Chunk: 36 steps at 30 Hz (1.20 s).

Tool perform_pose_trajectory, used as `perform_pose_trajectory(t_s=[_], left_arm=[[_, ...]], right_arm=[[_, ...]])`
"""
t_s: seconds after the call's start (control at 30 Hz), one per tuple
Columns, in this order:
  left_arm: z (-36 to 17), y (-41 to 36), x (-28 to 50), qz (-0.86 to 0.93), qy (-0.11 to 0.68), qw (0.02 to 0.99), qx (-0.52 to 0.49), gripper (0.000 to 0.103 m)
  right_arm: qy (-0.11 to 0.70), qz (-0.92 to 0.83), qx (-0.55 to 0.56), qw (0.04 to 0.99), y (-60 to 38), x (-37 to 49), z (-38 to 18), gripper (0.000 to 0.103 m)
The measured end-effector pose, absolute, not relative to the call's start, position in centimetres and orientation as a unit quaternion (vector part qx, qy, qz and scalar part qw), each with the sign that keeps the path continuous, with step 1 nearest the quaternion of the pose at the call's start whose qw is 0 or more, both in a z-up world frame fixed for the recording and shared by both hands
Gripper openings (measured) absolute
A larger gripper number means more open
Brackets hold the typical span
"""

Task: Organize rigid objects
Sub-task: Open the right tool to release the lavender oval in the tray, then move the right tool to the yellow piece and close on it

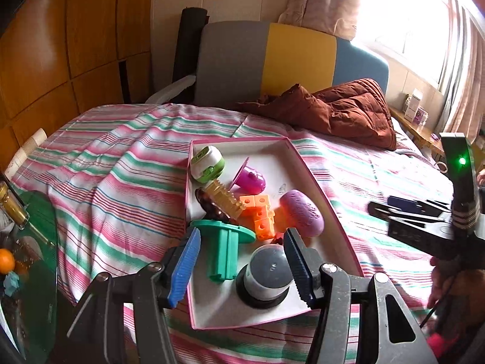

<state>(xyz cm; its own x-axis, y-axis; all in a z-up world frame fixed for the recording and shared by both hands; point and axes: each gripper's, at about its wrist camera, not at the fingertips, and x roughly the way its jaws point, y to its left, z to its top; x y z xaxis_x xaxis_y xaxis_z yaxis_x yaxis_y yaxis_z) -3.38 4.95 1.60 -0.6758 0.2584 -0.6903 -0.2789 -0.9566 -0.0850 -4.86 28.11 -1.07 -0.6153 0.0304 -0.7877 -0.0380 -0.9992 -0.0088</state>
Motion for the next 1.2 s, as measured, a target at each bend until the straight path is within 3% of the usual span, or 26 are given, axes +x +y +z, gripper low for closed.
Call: perform_pose_trajectory(t_s=[0.33,0.5,0.67,0.8,1.03,1.2], left_arm=[[2.3,7.0,-2.4,0.915,0.037,0.164,-0.366,0.059],[2.5,8.7,-2.0,0.912,0.049,0.178,-0.366,0.061],[2.5,10.9,-1.3,0.905,0.064,0.203,-0.368,0.062],[2.0,12.9,-0.2,0.895,0.079,0.228,-0.374,0.063],[1.1,15.0,1.4,0.882,0.096,0.255,-0.385,0.063],[0.8,15.4,2.0,0.878,0.101,0.261,-0.387,0.063]], right_arm=[[-0.052,0.873,-0.472,0.109,37.8,-2.1,-2.9,0.045],[0.013,0.836,-0.529,0.144,42.3,-1.9,-5.5,0.045],[0.029,0.834,-0.538,0.121,42.1,-2.0,-5.9,0.046],[-0.016,0.838,-0.532,0.121,40.5,-1.8,-6.2,0.047],[-0.063,0.839,-0.521,0.143,40.0,-1.6,-6.3,0.065],[-0.065,0.839,-0.52,0.147,40.2,-1.8,-6.2,0.066]])
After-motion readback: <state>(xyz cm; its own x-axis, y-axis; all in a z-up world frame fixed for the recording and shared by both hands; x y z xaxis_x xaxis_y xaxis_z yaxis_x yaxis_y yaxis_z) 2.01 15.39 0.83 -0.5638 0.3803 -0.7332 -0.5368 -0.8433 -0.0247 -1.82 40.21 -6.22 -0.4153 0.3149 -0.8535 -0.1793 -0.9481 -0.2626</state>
